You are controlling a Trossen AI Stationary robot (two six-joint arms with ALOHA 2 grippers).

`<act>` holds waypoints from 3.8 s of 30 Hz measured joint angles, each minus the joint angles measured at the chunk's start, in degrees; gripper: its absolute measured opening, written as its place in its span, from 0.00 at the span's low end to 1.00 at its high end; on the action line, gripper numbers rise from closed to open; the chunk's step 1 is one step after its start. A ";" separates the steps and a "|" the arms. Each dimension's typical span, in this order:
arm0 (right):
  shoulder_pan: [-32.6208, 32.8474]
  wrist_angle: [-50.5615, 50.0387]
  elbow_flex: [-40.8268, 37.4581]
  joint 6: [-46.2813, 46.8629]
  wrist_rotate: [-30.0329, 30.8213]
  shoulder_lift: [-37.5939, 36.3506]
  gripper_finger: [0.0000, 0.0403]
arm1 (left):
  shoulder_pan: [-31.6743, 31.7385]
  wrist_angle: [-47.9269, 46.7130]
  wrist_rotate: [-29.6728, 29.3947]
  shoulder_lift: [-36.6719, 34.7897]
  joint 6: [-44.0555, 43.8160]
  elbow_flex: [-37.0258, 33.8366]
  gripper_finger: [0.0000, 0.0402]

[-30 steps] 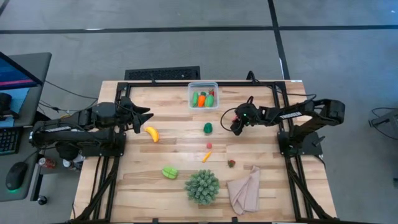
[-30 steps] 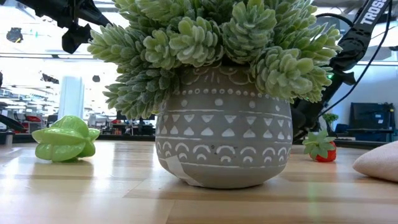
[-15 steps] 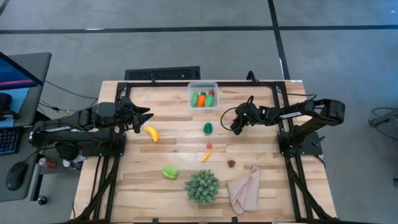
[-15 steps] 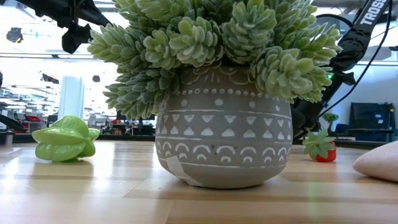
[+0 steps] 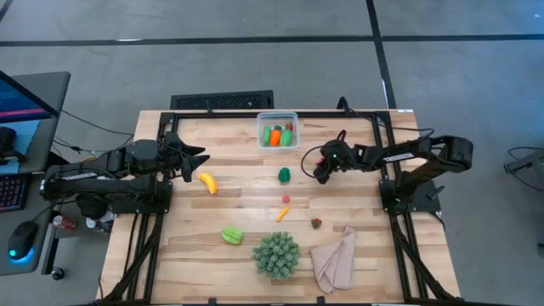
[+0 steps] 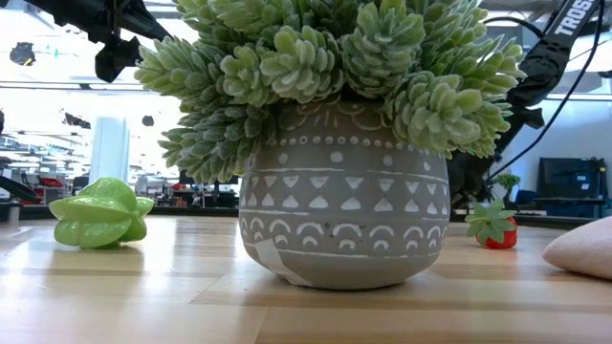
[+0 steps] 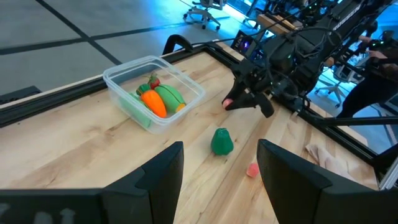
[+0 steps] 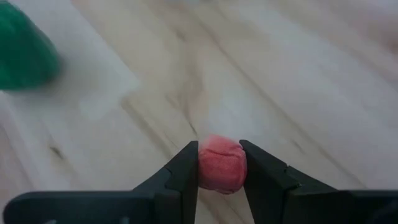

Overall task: Pick and placing Produce into tupperware
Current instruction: Put the top peach into the transparent bin, then put the banana into the transparent bin

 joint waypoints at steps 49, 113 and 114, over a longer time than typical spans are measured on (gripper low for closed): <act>-8.86 7.46 33.75 -8.61 -5.01 16.03 0.26 | 0.00 0.27 -1.56 0.02 0.50 0.00 0.49; -6.14 -26.38 55.81 -10.52 -11.29 20.94 0.56 | 0.00 -8.80 -5.57 0.02 3.53 0.02 0.49; -5.41 -27.21 55.81 -11.73 -11.29 19.63 0.55 | -0.02 -10.48 -5.69 0.00 3.84 0.02 0.49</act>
